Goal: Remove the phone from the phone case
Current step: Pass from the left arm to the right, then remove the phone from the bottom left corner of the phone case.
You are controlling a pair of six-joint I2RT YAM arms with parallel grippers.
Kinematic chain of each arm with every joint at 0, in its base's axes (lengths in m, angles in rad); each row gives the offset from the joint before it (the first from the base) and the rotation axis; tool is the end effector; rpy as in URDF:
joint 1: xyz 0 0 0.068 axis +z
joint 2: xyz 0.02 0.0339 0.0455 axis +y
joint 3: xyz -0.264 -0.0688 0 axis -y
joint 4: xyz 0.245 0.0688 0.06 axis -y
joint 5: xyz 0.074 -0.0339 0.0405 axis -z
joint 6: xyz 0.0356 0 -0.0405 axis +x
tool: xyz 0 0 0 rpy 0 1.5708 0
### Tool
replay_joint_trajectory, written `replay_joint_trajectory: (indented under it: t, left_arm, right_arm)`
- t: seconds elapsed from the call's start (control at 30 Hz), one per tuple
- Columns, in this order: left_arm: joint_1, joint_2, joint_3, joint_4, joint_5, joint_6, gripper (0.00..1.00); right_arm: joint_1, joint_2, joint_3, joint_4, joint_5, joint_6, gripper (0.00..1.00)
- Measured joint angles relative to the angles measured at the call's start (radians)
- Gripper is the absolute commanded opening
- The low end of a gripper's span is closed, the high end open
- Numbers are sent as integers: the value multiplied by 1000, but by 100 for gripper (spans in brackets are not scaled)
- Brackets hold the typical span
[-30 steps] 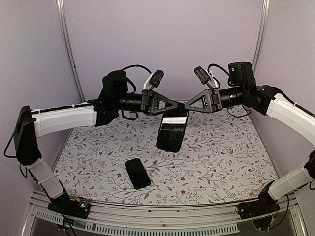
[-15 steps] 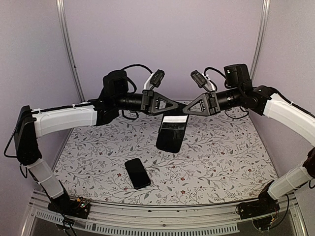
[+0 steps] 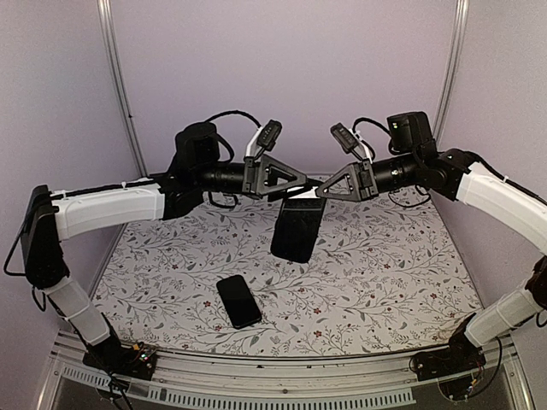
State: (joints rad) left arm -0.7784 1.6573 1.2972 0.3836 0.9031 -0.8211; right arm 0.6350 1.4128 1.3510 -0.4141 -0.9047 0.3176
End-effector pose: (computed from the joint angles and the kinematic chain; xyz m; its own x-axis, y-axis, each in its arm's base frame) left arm 0.2575 -0.2932 0.3486 -0.7159 0.0695 -0.6947 0.6894 -0.0873 -0.7191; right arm 0.2346 0.2076 0.3750 -0.6406 -0.2323 -0.7319 -0.7675 0.1636 0.6198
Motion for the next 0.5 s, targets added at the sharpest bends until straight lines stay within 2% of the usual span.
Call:
replay_joint_trajectory:
  t: [0.2,0.5]
  left_arm:
    - [37,-122,-136,24,-26,22,93]
    - [61,-277,-312,122,-35,47,62]
  right_arm:
    - [0,-35,0,37,69,28,0]
    - [0,-118,0,213,94,133,0]
